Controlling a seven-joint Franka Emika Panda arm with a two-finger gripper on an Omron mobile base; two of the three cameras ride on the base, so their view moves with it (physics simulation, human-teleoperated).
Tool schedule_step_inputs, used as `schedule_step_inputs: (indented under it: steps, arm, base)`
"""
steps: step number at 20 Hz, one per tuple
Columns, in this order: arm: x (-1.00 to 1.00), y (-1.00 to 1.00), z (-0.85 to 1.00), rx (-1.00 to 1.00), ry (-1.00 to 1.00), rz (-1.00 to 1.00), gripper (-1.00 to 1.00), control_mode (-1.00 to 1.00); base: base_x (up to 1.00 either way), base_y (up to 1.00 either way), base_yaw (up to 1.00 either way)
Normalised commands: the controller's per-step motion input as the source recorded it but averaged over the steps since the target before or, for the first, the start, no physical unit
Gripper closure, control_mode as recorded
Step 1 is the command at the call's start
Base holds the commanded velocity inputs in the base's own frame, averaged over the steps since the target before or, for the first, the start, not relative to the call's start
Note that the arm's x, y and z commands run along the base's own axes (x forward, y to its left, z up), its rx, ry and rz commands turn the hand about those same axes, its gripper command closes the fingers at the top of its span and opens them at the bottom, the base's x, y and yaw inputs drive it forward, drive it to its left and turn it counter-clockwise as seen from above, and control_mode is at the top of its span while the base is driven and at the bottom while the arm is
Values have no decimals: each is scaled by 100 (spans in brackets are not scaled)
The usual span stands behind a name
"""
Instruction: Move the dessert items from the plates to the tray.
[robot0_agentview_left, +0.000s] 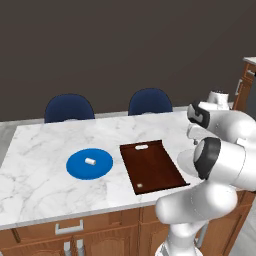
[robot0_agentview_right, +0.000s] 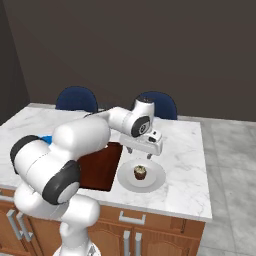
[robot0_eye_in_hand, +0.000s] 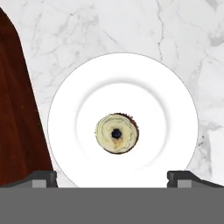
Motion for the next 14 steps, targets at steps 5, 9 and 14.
schedule_step_inputs:
  steps: [5,9,14]
  arm:
    - [21,0,-3,-1,0,0,-100,-100]
    - [12,-1,-6,0,1,0,-100,-100]
    - [0,-4,-25,0,3,0,-100,-100]
  base:
    - [0,0,0]
    - [0,0,0]
    - [0,0,0]
